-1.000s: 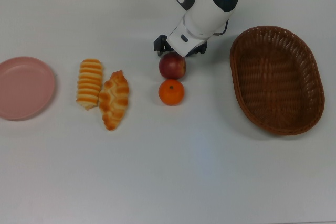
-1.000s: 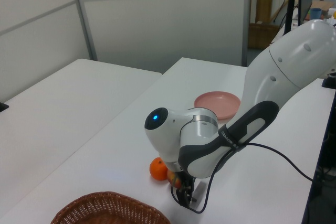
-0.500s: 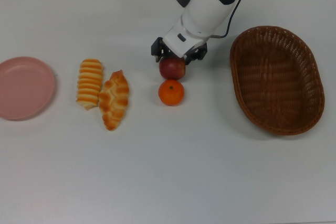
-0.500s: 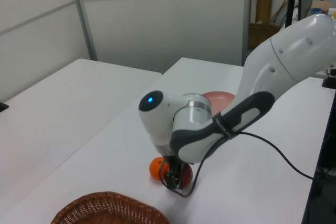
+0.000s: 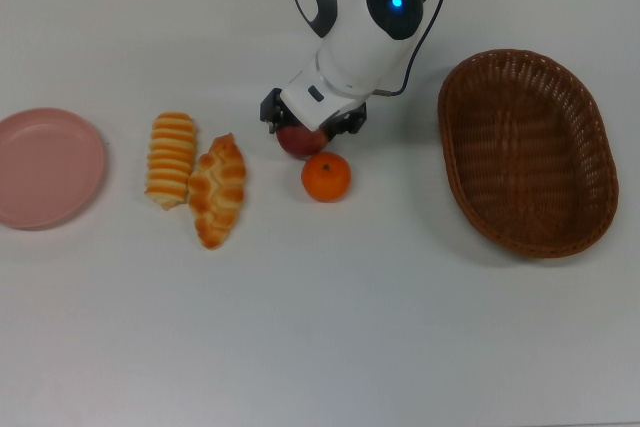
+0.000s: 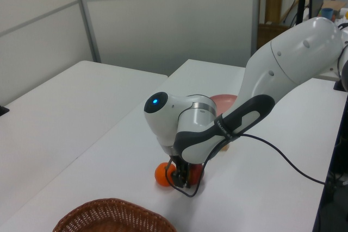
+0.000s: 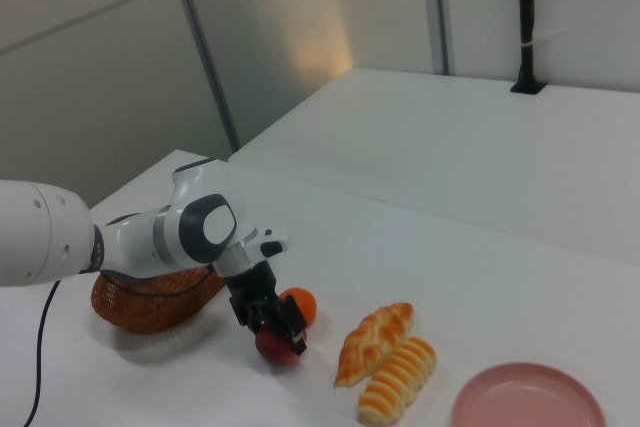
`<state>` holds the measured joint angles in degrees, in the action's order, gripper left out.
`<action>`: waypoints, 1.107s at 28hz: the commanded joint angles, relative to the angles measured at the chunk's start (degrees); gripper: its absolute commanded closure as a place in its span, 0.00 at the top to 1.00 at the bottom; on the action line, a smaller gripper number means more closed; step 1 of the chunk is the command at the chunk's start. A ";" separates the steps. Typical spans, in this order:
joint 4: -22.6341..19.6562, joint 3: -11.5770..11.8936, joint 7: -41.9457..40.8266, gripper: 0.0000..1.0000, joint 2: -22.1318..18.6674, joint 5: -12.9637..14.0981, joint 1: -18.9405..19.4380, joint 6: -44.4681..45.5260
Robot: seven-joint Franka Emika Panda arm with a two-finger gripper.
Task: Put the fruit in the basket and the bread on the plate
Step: 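Lift the apple and carry it over the wicker basket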
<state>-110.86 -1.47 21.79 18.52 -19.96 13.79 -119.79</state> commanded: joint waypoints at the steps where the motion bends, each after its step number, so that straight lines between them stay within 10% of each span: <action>1: 0.55 0.06 0.18 0.40 1.70 -0.96 0.09 -0.89; 2: 1.68 0.06 0.18 0.05 1.44 -0.43 0.09 -0.80; 3: 2.22 0.06 0.18 0.00 1.35 -0.34 0.09 -0.71; 13: 3.10 -0.55 0.45 0.00 -4.89 2.38 0.27 1.39; 18: 10.73 -2.48 0.18 0.00 -7.44 5.45 1.76 12.28; 31: 16.55 -16.90 7.30 0.00 -6.74 7.04 3.16 20.47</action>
<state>-95.29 -16.16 26.34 10.67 -12.86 15.77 -100.61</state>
